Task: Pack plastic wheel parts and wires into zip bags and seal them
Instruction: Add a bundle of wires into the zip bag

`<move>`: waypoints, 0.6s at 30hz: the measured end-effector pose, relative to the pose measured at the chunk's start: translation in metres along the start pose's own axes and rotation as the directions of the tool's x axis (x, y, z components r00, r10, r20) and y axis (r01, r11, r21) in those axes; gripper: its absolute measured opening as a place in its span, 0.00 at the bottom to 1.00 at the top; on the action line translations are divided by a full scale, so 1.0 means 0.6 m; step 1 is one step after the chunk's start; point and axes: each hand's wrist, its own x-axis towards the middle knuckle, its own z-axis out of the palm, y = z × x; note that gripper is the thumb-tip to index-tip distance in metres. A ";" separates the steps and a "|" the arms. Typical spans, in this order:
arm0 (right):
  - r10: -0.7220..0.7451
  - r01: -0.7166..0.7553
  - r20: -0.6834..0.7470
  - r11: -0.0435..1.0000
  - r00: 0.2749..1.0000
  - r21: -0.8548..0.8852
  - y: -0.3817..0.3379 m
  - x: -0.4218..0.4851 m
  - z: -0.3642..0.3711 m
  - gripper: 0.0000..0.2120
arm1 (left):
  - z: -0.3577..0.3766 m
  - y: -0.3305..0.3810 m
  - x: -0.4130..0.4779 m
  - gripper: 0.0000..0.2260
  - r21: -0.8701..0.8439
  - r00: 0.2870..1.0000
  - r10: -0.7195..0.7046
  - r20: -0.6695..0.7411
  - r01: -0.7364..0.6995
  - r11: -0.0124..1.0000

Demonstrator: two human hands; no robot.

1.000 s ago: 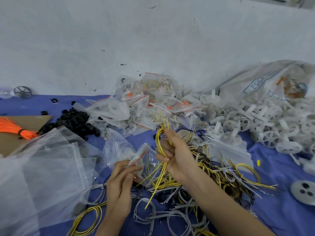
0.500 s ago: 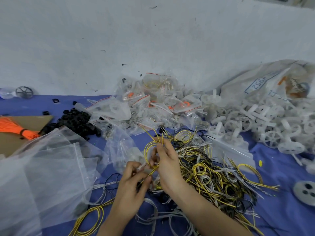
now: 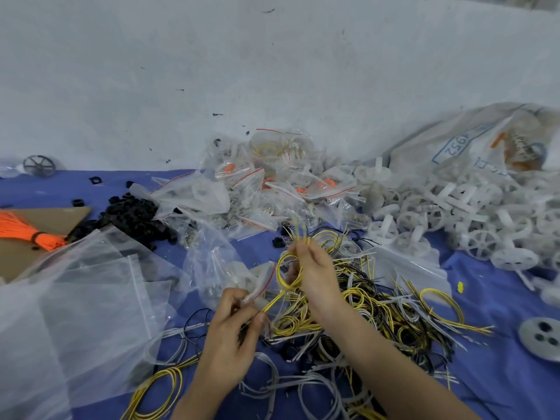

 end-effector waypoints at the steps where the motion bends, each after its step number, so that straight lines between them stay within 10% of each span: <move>1: 0.027 -0.026 -0.044 0.999 0.999 0.034 -0.006 0.008 -0.006 0.14 | -0.001 0.001 0.001 0.12 -0.006 1.000 -0.003 -0.001 0.003 1.000; 6: 0.120 -0.106 -0.085 0.983 0.989 0.152 -0.013 0.030 -0.035 0.12 | 0.002 0.005 -0.001 0.09 -0.052 1.000 0.007 0.016 -0.006 0.999; 13: 0.352 -0.220 0.361 0.907 0.864 -0.358 -0.003 0.022 -0.086 0.02 | -0.010 0.003 0.002 0.11 -0.004 0.994 -0.019 -0.104 0.018 1.000; 18: 0.416 -0.336 0.495 0.909 0.763 -0.245 -0.001 0.016 -0.106 0.06 | -0.008 0.008 -0.003 0.13 0.045 0.974 -0.046 -0.224 0.058 0.997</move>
